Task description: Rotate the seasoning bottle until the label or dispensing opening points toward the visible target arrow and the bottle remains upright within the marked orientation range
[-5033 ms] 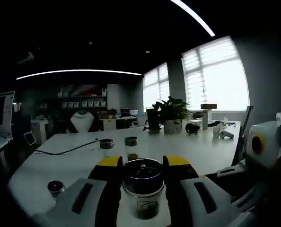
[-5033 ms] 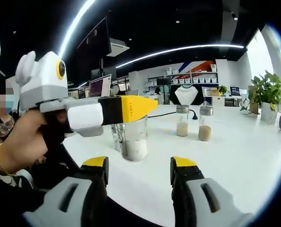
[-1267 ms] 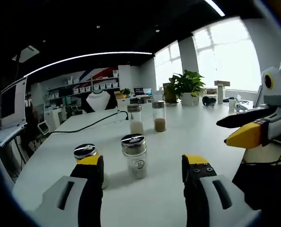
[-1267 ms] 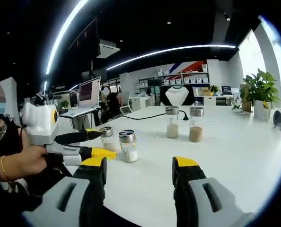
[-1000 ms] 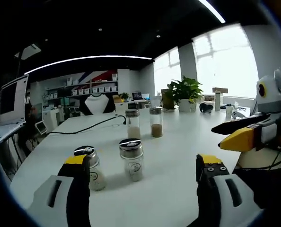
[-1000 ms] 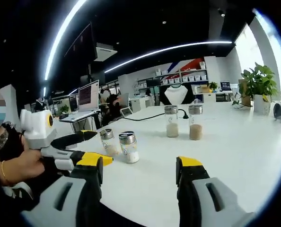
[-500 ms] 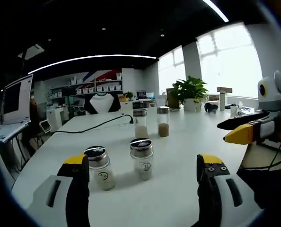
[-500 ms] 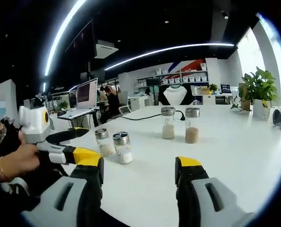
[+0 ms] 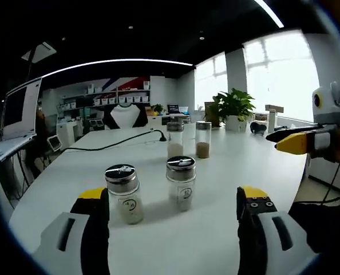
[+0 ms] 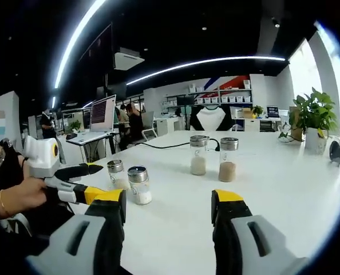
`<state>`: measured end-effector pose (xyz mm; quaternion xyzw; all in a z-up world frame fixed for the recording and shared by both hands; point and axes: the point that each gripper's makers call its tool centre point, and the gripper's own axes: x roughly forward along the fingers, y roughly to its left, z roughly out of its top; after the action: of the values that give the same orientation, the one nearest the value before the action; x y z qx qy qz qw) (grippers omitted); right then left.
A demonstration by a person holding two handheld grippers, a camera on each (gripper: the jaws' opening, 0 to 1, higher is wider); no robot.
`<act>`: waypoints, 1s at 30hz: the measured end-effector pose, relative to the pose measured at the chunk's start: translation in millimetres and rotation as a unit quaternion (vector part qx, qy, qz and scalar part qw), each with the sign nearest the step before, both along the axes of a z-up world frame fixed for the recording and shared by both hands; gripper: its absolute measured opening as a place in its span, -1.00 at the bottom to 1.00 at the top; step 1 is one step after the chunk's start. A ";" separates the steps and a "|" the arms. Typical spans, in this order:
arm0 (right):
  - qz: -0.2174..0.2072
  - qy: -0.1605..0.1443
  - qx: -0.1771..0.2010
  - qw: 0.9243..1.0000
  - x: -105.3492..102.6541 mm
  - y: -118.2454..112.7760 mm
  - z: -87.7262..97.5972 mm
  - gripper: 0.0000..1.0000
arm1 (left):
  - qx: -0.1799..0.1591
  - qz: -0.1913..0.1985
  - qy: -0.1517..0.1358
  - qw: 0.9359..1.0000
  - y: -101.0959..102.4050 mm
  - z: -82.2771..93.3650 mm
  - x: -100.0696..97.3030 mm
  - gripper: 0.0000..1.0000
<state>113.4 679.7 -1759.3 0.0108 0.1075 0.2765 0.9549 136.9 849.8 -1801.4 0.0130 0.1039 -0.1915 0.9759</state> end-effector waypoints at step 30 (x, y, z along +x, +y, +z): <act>-0.008 0.013 -0.007 1.000 10.7 -6.3 -9.6 0.17 | 0.001 0.003 0.009 1.000 -0.5 -8.5 29.0 0.96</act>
<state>124.1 673.4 -1768.9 0.0088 0.1212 0.2679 0.9557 165.9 849.2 -1809.9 0.0119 0.1133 -0.1889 0.9754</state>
